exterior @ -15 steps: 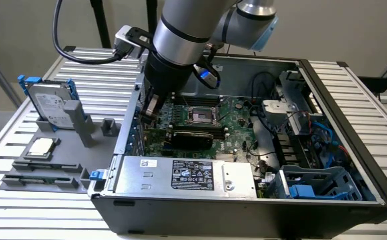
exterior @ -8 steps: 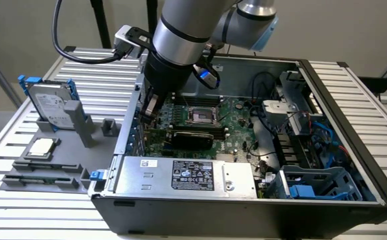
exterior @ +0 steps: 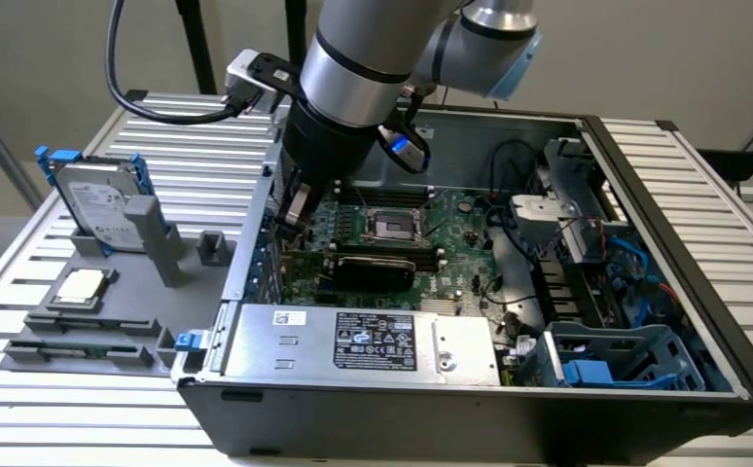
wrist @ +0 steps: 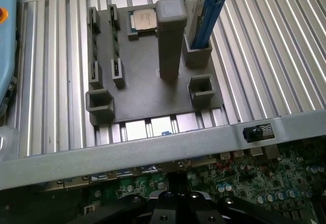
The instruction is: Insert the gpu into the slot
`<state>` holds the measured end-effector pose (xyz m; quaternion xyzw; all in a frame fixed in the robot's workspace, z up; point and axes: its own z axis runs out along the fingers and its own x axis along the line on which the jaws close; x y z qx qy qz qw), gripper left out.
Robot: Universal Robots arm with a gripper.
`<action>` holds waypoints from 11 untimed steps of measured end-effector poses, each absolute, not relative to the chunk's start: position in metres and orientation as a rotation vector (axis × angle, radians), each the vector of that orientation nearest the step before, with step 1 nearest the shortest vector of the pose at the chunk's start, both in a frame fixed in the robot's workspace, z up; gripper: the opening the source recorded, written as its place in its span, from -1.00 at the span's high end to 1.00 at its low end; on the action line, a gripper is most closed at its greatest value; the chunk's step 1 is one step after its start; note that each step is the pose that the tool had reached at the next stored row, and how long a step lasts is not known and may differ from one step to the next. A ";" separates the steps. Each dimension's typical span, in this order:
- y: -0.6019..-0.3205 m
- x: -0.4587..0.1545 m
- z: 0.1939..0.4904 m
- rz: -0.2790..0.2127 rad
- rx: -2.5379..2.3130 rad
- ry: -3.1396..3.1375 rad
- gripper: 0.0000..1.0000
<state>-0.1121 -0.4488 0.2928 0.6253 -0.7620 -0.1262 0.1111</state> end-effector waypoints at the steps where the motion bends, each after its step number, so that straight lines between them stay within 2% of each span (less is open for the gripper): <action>1: -0.449 -0.112 0.293 -0.370 1.837 -2.238 0.79; 11: -0.446 -0.113 0.291 -0.352 1.829 -2.235 0.79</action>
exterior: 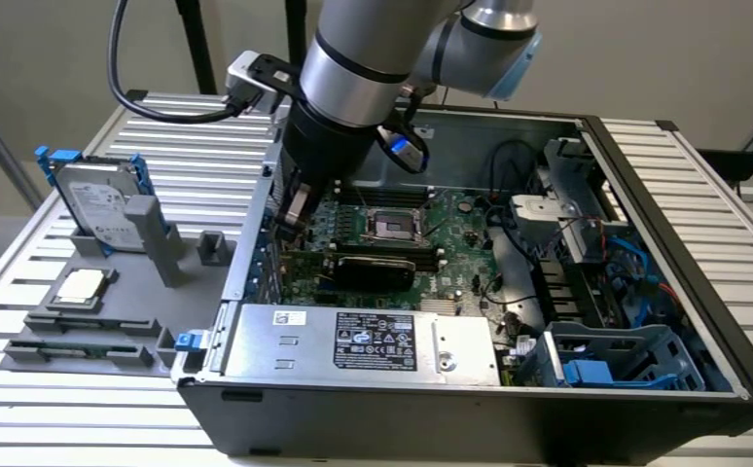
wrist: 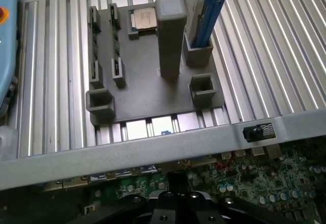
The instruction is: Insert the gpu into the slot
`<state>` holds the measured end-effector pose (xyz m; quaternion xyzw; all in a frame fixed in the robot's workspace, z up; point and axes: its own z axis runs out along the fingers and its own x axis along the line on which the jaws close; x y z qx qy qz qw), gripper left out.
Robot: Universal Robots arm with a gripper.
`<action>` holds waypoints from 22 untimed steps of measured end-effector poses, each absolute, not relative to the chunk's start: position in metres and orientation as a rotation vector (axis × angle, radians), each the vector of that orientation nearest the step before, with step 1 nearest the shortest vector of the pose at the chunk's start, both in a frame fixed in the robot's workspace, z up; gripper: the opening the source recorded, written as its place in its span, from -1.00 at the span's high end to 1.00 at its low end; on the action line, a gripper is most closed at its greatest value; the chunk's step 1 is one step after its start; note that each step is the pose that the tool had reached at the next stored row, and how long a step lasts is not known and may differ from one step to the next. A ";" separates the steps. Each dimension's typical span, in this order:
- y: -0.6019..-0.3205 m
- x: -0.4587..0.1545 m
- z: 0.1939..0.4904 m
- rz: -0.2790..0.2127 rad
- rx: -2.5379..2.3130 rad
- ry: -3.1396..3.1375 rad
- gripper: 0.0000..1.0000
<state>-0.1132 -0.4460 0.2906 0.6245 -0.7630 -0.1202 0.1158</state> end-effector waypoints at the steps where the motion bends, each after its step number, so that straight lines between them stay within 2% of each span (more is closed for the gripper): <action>1: -0.446 -0.114 0.291 -0.350 1.828 -2.234 0.79; 22: -0.445 -0.115 0.292 -0.351 1.824 -2.231 0.79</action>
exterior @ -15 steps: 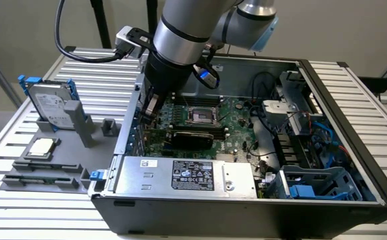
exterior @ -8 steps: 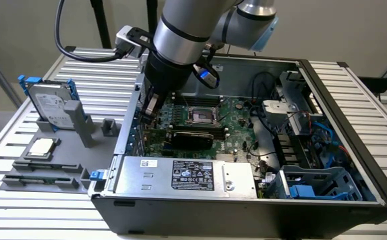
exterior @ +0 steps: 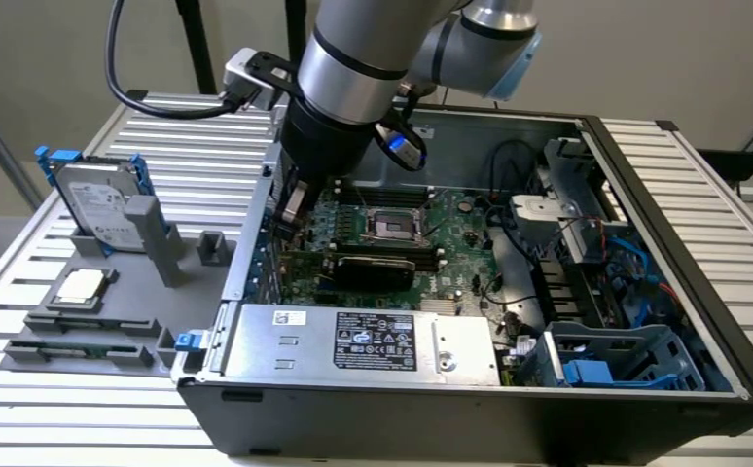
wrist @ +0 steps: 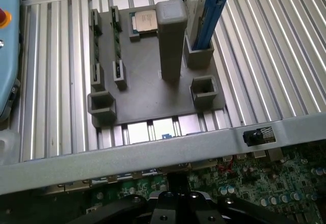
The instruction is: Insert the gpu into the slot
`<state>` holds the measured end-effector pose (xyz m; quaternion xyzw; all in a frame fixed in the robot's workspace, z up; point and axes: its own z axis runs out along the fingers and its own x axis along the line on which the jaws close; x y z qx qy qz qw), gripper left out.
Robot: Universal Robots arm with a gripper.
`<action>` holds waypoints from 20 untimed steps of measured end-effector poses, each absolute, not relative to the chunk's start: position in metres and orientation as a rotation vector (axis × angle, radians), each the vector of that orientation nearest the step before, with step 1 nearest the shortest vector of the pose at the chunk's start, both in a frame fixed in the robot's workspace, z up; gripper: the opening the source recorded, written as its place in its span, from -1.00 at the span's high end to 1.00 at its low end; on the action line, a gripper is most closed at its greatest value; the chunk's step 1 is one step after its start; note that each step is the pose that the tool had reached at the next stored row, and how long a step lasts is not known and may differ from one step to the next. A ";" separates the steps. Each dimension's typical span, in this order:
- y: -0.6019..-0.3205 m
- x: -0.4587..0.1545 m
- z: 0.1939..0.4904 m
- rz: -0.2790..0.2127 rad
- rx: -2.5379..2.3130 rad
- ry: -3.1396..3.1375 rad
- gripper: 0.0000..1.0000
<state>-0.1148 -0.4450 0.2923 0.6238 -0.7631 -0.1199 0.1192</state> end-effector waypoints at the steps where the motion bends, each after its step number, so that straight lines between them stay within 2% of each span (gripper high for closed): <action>1: -0.445 -0.115 0.292 -0.351 1.823 -2.231 0.79; 20: -0.445 -0.116 0.294 -0.351 1.822 -2.233 0.79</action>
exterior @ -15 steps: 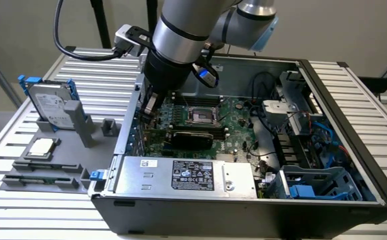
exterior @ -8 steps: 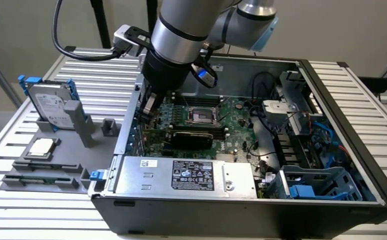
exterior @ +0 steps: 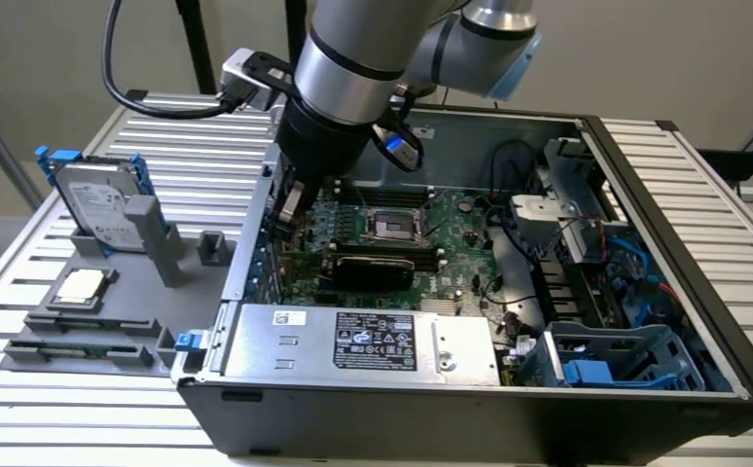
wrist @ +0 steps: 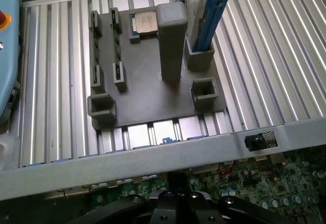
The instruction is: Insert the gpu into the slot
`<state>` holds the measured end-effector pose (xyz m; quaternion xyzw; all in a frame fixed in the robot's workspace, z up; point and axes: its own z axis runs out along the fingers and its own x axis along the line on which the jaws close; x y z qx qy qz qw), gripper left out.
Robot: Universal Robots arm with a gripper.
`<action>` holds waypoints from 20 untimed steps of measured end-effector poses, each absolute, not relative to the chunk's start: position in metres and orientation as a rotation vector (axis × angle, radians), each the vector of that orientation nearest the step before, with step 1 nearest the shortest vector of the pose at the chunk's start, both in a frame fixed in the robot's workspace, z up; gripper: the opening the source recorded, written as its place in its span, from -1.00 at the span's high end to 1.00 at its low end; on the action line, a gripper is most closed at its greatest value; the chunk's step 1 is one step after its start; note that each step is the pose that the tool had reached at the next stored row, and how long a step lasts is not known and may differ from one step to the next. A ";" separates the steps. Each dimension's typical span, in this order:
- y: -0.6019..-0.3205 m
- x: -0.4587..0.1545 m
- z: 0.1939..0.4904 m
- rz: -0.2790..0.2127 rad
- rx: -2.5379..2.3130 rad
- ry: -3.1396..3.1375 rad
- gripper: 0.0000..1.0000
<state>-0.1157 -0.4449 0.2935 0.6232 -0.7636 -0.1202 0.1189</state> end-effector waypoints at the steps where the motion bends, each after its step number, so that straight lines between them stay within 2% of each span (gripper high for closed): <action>1: -0.445 -0.114 0.296 -0.350 1.822 -2.232 0.79; 5: -0.445 -0.110 0.298 -0.330 1.836 -2.248 0.79; 18: -0.445 -0.096 0.298 -0.133 1.962 -2.391 0.79; 20: -0.445 -0.093 0.298 -0.117 1.973 -2.404 0.79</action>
